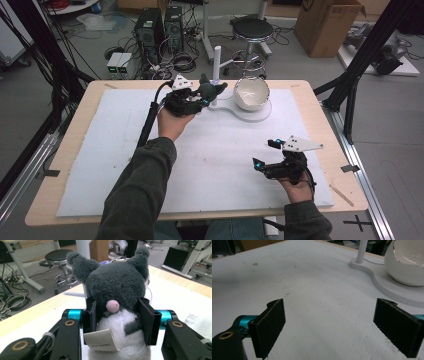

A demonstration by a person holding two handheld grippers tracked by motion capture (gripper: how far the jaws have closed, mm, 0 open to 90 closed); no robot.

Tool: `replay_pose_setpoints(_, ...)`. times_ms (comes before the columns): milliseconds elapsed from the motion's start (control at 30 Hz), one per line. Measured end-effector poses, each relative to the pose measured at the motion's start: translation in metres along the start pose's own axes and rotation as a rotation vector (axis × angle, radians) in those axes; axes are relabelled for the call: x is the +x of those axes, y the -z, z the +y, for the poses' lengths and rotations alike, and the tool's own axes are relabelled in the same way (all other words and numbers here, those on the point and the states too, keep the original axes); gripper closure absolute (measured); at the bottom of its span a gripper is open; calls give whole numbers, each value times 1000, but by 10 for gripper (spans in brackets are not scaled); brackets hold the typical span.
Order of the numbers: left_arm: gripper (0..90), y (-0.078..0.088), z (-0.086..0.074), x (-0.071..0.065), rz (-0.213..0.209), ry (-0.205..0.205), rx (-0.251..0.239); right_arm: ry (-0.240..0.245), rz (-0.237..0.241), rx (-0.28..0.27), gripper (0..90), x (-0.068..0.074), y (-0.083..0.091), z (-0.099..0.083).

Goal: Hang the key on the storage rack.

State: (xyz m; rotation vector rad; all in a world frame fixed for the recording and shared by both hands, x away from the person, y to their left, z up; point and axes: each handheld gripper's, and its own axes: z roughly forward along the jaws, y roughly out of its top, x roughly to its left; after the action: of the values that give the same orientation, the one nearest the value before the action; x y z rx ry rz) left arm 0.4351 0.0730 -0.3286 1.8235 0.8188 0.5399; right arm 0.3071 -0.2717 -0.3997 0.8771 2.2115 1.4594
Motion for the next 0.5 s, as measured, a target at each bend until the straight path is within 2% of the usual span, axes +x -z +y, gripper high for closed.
replay_pose_setpoints(167,545,-2,-2,-1,-5,-11,15,-9,4,-8,99,0,1,0)
replay_pose_setpoints(500,545,-4,-3,-1,-2,-5,21,-8,5,-12,99,-1,2,0)
